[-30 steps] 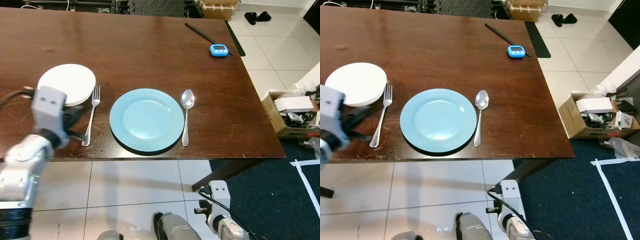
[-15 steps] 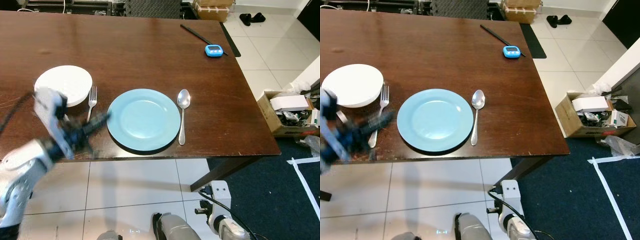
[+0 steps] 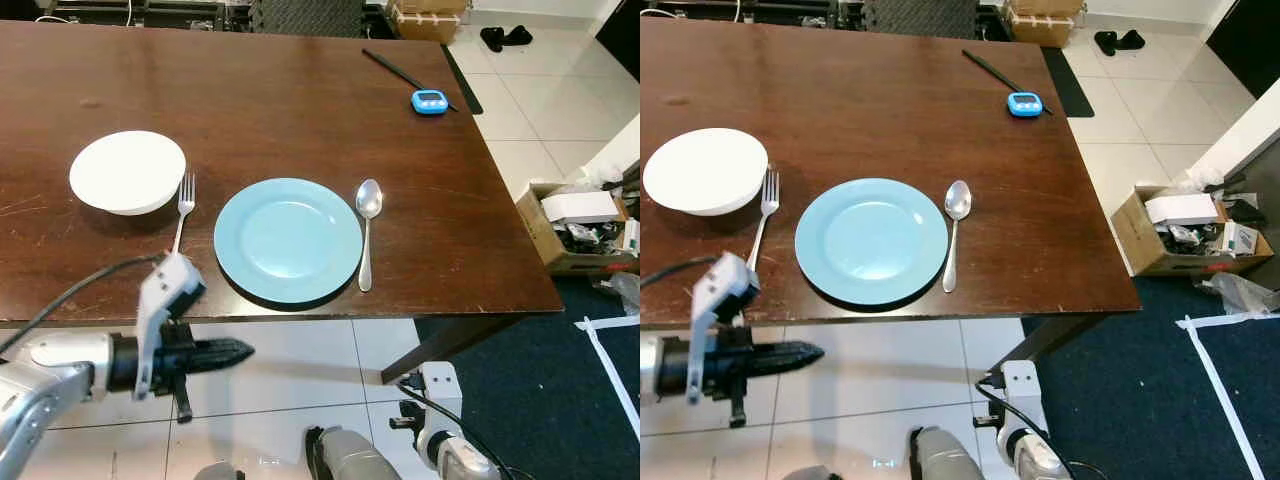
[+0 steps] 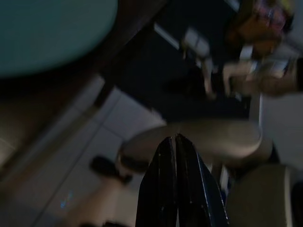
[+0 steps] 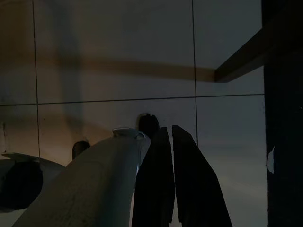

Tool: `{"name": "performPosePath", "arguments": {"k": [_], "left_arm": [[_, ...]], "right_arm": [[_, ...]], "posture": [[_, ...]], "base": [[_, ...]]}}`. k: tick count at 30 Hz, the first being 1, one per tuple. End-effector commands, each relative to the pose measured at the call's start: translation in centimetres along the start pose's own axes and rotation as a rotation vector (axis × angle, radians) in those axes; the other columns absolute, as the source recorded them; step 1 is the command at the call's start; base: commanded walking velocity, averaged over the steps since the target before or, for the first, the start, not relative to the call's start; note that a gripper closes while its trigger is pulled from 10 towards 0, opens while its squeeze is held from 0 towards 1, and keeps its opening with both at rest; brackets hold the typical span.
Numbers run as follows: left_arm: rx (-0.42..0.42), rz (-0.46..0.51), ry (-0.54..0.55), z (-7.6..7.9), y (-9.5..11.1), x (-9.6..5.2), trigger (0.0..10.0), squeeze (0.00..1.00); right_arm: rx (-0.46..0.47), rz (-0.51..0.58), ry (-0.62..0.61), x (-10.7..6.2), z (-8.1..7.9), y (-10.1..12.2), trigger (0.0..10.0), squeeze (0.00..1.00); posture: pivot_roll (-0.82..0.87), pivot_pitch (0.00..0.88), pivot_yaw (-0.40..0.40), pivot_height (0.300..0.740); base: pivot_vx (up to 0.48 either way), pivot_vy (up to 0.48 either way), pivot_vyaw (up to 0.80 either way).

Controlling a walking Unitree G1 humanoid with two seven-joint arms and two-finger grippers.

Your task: Setting the table

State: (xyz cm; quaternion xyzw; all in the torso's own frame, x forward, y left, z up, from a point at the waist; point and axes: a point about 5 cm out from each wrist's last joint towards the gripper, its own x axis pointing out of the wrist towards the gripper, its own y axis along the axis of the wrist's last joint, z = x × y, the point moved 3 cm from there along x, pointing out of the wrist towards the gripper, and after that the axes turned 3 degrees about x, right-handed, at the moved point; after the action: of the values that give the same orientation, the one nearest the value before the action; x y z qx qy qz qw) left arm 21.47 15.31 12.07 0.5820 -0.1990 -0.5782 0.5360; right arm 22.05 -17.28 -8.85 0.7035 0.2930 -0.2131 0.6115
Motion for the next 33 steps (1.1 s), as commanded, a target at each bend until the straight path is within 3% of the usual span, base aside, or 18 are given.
{"name": "performPosePath", "arguments": {"k": [1,2,3,4,5,8,10,16,18,19,22,26,28,29,31,32,33], "left_arm": [[-0.026,-0.081,-0.005,0.6,-1.9,0.9,0.0,0.00],[-0.026,-0.081,-0.005,0.6,-1.9,0.9,0.0,0.00],[-0.013,-0.151,0.015,0.5,-3.1,1.1,0.0,0.00],[-0.013,-0.151,0.015,0.5,-3.1,1.1,0.0,0.00],[0.001,-0.250,0.059,0.2,-5.1,1.3,0.0,0.00],[0.014,-0.301,0.082,-0.1,-5.9,1.4,0.0,0.00],[0.014,-0.386,0.127,-0.5,-7.7,1.6,0.0,0.00],[-0.025,-0.505,0.180,-0.4,-10.8,1.9,0.0,0.00],[-0.025,-0.505,0.180,-0.4,-10.8,1.9,0.0,0.00],[-0.048,-0.573,0.229,-0.4,-12.8,1.9,0.0,0.00],[-0.045,-0.617,0.263,-0.5,-14.0,1.9,0.0,0.00],[-0.055,-0.648,0.331,-1.0,-15.2,2.0,0.0,0.00],[-0.115,-0.631,0.445,-2.0,-16.7,2.8,0.0,0.00],[-0.146,-0.610,0.517,-2.6,-17.3,3.2,0.5,0.00],[-0.190,-0.579,0.568,-2.9,-17.7,3.7,0.5,0.00],[-0.226,-0.545,0.608,-3.2,-18.0,4.1,1.5,0.00],[-0.226,-0.545,0.608,-3.2,-18.0,4.1,1.5,0.00]], "right_arm": [[0.015,-0.030,-0.015,-0.3,0.3,-1.0,10.0,0.00],[0.015,-0.030,-0.015,-0.3,0.3,-1.0,10.0,0.00],[0.015,-0.032,-0.016,-0.4,0.3,-1.1,10.0,0.00],[0.015,-0.032,-0.016,-0.4,0.3,-1.1,10.0,0.00],[0.015,-0.035,-0.017,-0.4,0.3,-1.2,10.0,0.00],[0.014,-0.036,-0.016,-0.4,0.3,-1.2,10.0,0.00],[0.014,-0.036,-0.014,-0.3,0.2,-1.2,10.0,0.00],[0.017,-0.034,-0.014,-0.3,0.1,-1.1,10.0,0.00],[0.017,-0.034,-0.014,-0.3,0.1,-1.1,10.0,0.00],[0.019,-0.034,-0.016,-0.3,0.0,-1.1,10.0,0.00],[0.020,-0.035,-0.018,-0.3,0.1,-1.1,10.0,0.00],[0.020,-0.038,-0.020,-0.3,0.1,-1.2,10.0,0.00],[0.016,-0.050,-0.022,-0.3,0.0,-1.4,10.0,0.00],[0.014,-0.055,-0.022,-0.3,0.0,-1.5,10.0,0.00],[0.013,-0.059,-0.023,-0.3,0.0,-1.5,10.0,0.00],[0.013,-0.060,-0.023,-0.3,0.0,-1.6,10.0,0.00],[0.013,-0.060,-0.023,-0.3,0.0,-1.6,10.0,0.00]], "posture": [[0.03,0.110,-0.039,0.740],[0.03,0.110,-0.039,0.740],[0.02,0.118,-0.037,0.740],[0.02,0.118,-0.037,0.740],[0.02,0.118,-0.037,0.740],[0.03,0.118,-0.039,0.740],[0.03,0.117,-0.037,0.740],[0.03,0.114,-0.031,0.740],[0.03,0.114,-0.031,0.740],[0.03,0.111,-0.029,0.740],[0.03,0.111,-0.029,0.740],[0.03,0.107,-0.022,0.740],[0.03,0.105,-0.018,0.740],[0.03,0.103,-0.018,0.740],[0.03,0.103,-0.017,0.740],[0.03,0.101,-0.017,0.740],[0.03,0.101,-0.017,0.740]], "base": [[0.000,0.000,0.00],[0.000,0.000,0.00],[0.000,0.000,0.00],[0.000,0.000,0.00],[0.000,0.000,0.00],[0.000,0.000,0.00],[0.000,0.000,0.00],[0.000,0.000,0.00],[0.000,0.000,0.00],[0.000,0.000,0.00],[0.000,0.000,0.00],[0.000,0.000,0.00],[0.000,0.000,0.00],[0.000,0.000,0.00],[0.000,0.000,0.00],[0.000,0.000,0.00],[0.000,0.000,0.00]]}}
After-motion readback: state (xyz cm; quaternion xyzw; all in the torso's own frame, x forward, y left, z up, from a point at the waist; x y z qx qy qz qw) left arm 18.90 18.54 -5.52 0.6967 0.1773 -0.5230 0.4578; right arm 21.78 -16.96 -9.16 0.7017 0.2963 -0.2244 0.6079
